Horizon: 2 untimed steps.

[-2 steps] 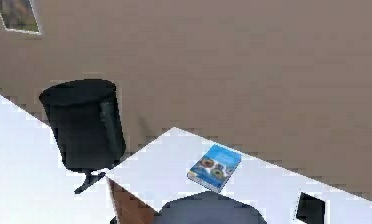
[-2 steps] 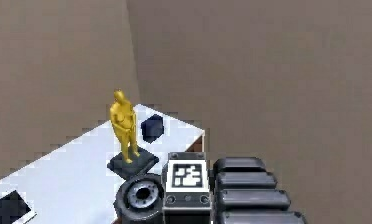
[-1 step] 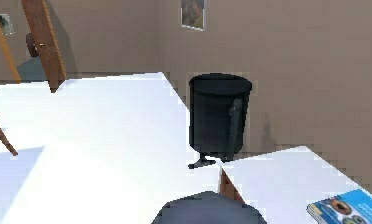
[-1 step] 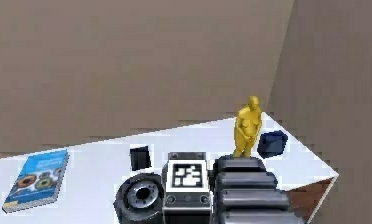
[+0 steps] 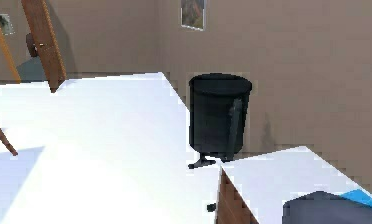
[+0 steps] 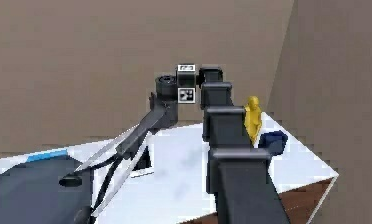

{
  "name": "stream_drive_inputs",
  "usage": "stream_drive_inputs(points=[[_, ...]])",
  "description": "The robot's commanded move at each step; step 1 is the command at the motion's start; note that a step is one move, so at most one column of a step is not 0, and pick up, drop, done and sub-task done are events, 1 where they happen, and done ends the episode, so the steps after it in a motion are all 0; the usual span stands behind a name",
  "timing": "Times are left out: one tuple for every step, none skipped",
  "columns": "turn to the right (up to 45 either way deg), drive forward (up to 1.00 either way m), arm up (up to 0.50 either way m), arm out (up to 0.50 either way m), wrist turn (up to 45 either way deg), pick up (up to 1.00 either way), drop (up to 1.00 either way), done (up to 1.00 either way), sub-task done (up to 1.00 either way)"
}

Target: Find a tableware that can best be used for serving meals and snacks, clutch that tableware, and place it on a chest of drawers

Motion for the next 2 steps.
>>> stream_drive_inputs(points=[[0.0, 0.0, 0.0, 0.0, 45.0, 0.0, 0.0, 0.0, 0.0], [0.0, 0.0, 0.0, 0.0, 45.0, 0.0, 0.0, 0.0, 0.0]])
